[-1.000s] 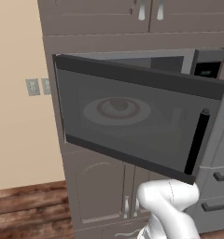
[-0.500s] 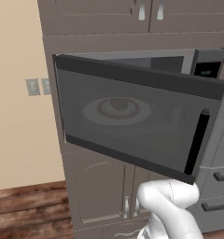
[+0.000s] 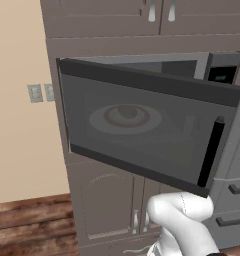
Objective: Retrieve the reheated potato from the microwave, then place the potato, cheese, and condiment on the cutting board.
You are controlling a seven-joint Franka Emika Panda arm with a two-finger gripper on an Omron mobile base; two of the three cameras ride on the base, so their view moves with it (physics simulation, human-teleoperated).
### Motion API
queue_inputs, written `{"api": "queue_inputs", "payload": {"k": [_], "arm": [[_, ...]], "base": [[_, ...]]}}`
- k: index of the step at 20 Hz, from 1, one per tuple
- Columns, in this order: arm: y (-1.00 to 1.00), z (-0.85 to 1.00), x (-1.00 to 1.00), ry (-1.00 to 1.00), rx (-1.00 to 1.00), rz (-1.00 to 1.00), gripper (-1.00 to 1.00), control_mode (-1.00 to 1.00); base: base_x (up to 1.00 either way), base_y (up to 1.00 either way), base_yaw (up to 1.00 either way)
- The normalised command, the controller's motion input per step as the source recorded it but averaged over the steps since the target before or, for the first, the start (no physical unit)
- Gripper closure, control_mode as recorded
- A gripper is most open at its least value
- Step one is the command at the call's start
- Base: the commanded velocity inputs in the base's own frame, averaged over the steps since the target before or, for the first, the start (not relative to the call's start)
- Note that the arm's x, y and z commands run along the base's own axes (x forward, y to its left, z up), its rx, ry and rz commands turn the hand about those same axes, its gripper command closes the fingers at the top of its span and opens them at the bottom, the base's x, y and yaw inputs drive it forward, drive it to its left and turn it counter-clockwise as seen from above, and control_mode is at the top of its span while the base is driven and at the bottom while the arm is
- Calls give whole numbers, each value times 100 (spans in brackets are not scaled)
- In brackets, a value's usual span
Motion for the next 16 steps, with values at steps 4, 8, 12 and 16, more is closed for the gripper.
{"api": "queue_inputs", "payload": {"k": [4, 8, 12, 16], "arm": [[-2, -6, 20, 0, 35, -12, -100, -100], [8, -5, 38, 0, 29, -11, -100, -100], [14, -6, 47, 0, 25, -7, -100, -100], [20, -11, 43, 0, 20, -2, -100, -100]], "base": [[0, 0, 0], [0, 0, 0], [0, 0, 0], [0, 0, 0]]}}
